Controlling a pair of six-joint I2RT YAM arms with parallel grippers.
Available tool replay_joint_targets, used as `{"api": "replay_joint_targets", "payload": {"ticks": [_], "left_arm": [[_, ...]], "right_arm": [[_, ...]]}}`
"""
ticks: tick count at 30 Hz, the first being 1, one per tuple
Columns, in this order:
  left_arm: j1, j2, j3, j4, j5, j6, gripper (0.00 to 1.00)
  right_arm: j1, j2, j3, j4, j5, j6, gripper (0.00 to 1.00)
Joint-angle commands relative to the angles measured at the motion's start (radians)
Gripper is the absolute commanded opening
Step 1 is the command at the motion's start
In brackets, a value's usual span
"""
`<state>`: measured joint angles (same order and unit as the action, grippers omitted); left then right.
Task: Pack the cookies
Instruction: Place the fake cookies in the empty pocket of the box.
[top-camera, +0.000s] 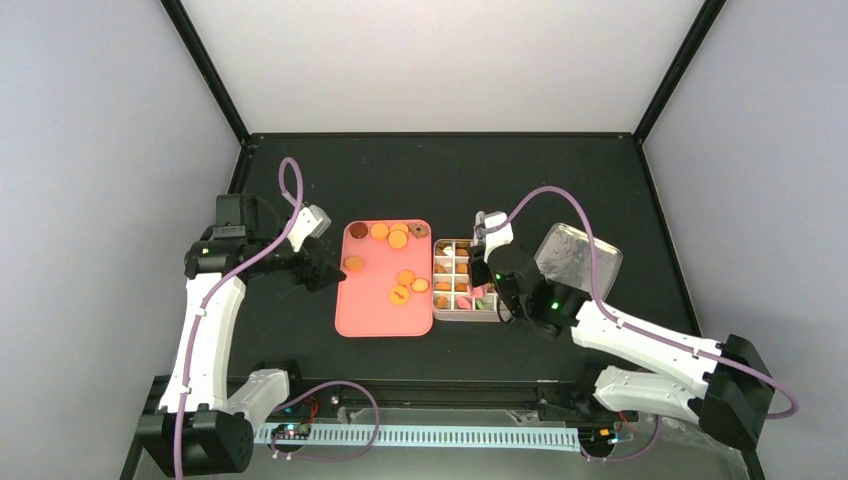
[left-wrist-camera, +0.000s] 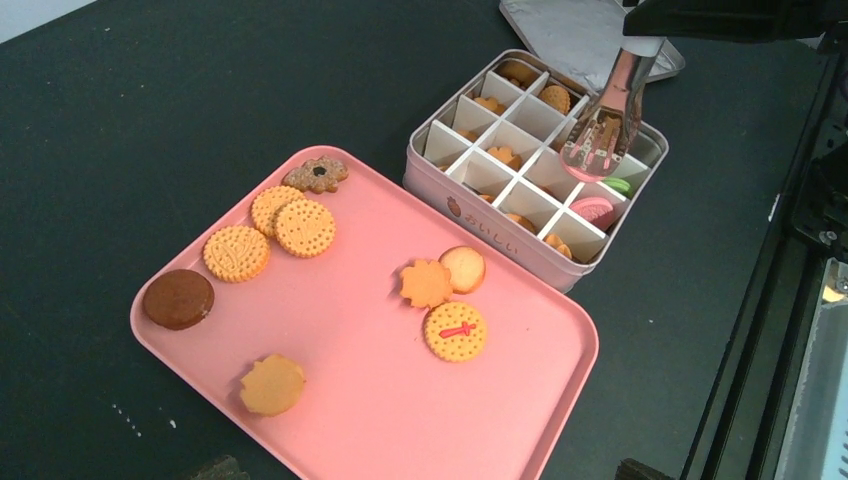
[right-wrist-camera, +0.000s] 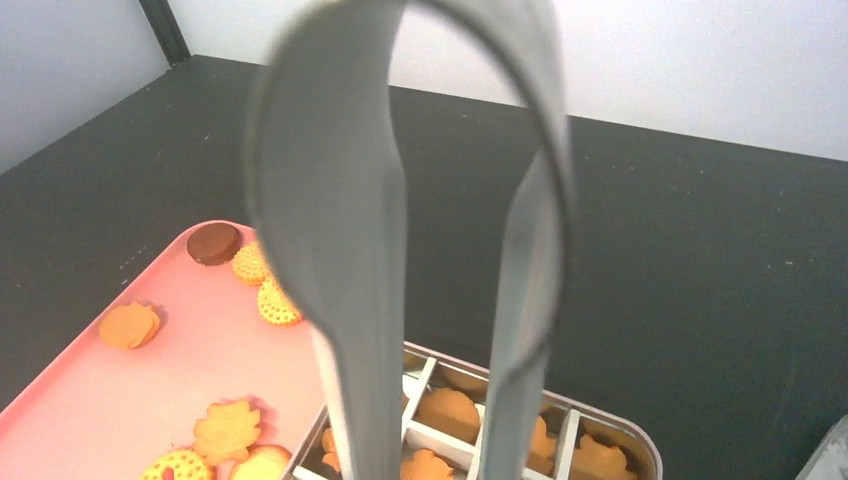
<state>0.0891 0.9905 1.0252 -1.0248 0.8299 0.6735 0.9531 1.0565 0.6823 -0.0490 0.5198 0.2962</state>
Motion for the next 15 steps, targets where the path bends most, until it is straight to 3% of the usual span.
{"api": "replay_joint_targets", "payload": {"ticks": [1,15], "left_arm": [[-0.007,-0.003,0.036,-0.026,-0.005,0.026,0.99],[-0.007,-0.001,0.04,-0.033,-0.004,0.031,0.99]], "right_arm": [[0.001,0.021,0.031,0.078,0.044,-0.048,0.3],[0.001,0.037,0.064,0.12,0.042,-0.127,0.34]]}}
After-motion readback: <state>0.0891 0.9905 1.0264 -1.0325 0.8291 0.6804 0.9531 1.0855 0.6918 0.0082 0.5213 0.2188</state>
